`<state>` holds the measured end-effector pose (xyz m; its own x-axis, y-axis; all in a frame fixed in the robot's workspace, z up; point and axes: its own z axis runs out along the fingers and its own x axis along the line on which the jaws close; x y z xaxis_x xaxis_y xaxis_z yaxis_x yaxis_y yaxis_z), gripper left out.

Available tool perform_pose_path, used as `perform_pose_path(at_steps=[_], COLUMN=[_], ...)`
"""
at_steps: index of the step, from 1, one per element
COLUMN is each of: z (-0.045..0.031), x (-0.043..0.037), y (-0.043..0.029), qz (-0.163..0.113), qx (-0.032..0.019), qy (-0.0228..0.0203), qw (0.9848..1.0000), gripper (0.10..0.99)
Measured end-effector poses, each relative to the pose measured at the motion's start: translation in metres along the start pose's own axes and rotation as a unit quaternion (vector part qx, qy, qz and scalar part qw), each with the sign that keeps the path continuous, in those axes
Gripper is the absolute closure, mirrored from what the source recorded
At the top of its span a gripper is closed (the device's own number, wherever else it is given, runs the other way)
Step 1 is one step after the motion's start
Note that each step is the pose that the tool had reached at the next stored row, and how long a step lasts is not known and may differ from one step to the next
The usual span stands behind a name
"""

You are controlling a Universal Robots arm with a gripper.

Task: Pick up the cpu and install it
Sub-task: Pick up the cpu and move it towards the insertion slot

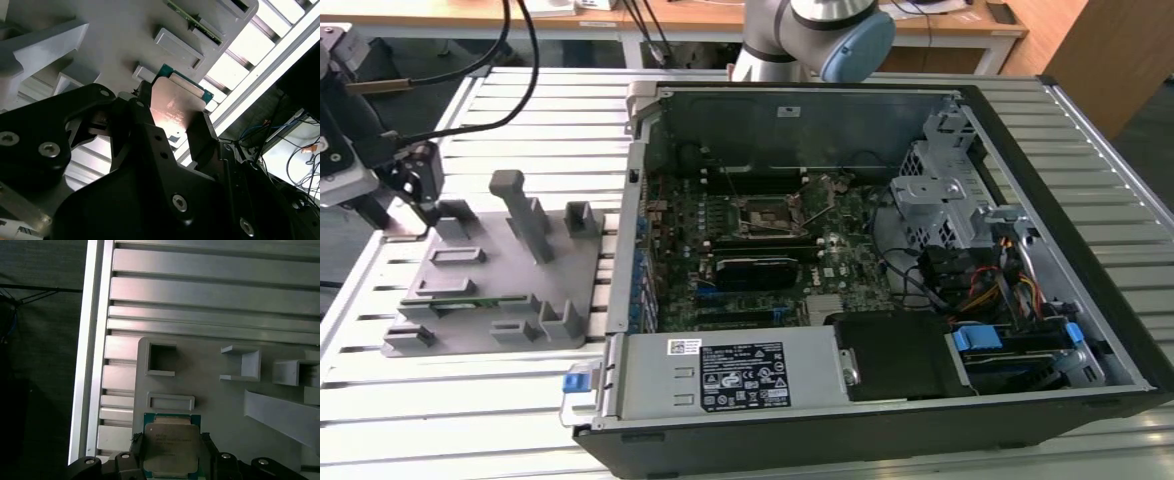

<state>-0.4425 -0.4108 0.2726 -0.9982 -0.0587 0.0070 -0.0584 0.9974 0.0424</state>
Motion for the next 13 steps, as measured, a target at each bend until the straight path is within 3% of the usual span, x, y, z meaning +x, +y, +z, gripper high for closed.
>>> perform_pose_path(at_steps=[13], z=[-0.0168], x=[0.0001], y=[0.0011], qz=[0.0], qx=[0.0], qy=[-0.0011], qw=[1.0], gripper=[0.557])
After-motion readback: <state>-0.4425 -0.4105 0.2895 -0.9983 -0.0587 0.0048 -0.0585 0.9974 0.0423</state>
